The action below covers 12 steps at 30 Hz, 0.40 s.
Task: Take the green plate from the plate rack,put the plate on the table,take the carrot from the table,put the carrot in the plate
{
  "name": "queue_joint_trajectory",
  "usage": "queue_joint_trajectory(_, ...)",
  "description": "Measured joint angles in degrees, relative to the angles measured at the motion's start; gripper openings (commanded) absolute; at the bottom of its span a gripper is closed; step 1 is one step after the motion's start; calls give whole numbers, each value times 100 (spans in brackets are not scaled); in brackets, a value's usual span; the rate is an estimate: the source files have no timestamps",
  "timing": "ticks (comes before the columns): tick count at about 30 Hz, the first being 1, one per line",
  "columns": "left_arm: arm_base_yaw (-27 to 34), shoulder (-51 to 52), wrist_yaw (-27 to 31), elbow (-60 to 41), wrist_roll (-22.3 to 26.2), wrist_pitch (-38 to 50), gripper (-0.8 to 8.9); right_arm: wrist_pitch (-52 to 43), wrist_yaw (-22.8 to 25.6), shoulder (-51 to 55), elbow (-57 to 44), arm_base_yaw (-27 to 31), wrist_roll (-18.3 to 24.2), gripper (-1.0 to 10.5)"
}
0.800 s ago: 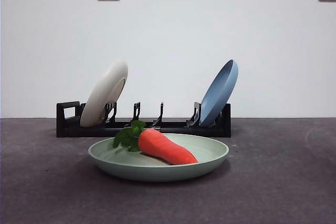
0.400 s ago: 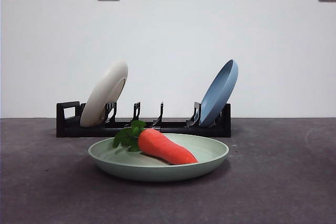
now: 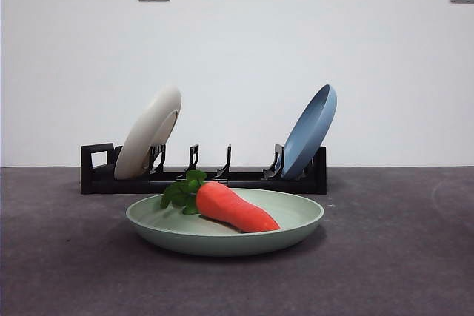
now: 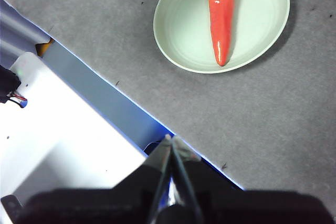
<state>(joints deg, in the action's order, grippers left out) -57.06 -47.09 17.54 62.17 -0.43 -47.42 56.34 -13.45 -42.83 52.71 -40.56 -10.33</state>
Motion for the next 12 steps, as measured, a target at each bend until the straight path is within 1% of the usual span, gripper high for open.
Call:
queue_joint_trajectory(2,415,208,-157,-9,295,400,-4,0,0,0,0,0,0,1)
queue_joint_trajectory(6,1537,802,-839,-302,807,1488,-3,0,0,0,0,0,0,2)
queue_joint_trajectory(8,2138,1115,-1091,-588,925,2094,-3,0,0,0,0,0,0,2)
queue_joint_trajectory(10,2736,1491,-1174,-984,988,2758,-3,2,0,0,0,0,0,2)
queue_joint_trajectory(12,3182,1825,-1176,-1394,1010,3366,-3,2,0,0,0,0,0,1)
